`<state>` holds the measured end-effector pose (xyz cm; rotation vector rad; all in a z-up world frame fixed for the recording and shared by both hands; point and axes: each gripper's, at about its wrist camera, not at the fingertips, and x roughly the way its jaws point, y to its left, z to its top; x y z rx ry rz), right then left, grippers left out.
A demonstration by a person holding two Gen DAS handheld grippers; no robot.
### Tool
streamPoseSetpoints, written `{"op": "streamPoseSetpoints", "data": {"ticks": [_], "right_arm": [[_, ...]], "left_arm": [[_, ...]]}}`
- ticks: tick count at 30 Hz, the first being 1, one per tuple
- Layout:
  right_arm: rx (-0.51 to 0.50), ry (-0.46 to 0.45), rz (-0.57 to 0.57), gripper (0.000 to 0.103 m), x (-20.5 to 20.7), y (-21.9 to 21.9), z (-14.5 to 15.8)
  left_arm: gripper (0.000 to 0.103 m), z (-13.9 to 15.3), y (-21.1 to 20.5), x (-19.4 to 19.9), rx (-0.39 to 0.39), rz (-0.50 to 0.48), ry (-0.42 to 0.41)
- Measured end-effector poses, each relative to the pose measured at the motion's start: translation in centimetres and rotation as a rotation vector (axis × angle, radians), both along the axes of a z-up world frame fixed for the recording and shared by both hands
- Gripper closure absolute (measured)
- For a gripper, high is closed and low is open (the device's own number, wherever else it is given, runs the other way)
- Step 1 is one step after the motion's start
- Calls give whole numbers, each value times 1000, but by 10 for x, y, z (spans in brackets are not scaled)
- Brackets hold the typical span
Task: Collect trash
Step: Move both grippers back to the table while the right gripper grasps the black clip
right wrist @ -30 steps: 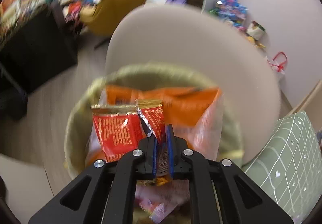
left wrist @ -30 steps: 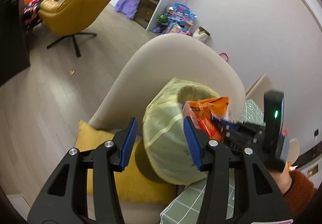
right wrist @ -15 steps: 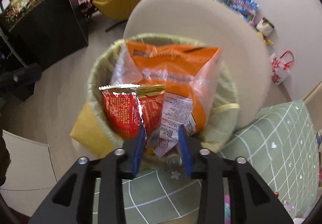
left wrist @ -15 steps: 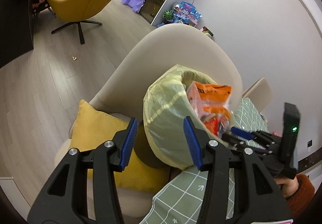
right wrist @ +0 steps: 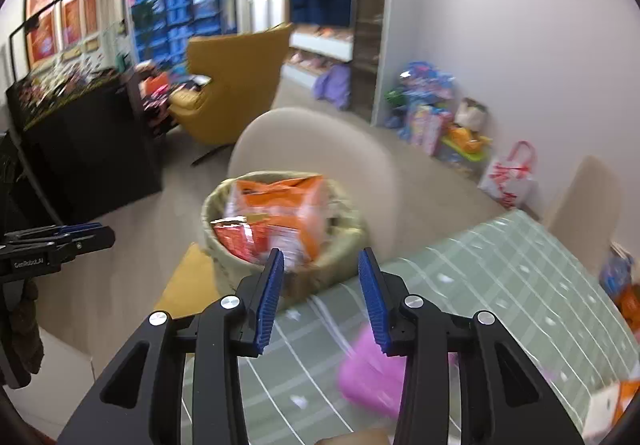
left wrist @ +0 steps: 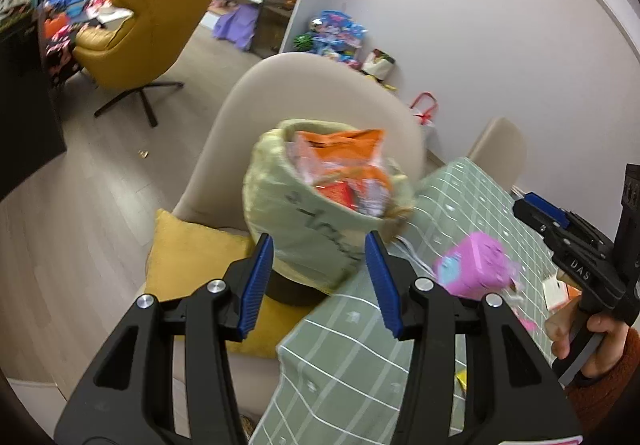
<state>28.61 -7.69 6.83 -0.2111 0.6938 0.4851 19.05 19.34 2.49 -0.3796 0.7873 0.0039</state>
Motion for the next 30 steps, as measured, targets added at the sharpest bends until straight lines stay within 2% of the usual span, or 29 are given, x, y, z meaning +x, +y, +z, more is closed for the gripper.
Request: {"op": "streamPoseSetpoints", "data": {"ticks": [4,7,12,18,21,24,27,30], "right_arm": [[-24,-29,-106,66,-22,-52,8],[-40,-11,-195,66,-40,-101,6],[-73,5,-294,66,-62,-168,-6],[-50,28,-425,66,-74,-245,-31],[-30,64,-439,66,-76,-273,-52],[-18,120,-400,66,-67,-285,-80],[-26,144,-378,66,-54,-285,-101],[-11,149,-363,66,-40,-283,-116]], "left_arm": [[57,6,-33,-8,23,-52,-28],[57,1,-63,-8,11,-101,-26],[57,-23,-121,-2,-28,-222,-8],[57,-54,-192,5,-19,-373,29],[57,-61,-217,6,-7,-425,38],[57,-59,-235,7,6,-479,32],[57,-48,-247,19,25,-538,15],[57,-26,-256,41,62,-591,-35]]}}
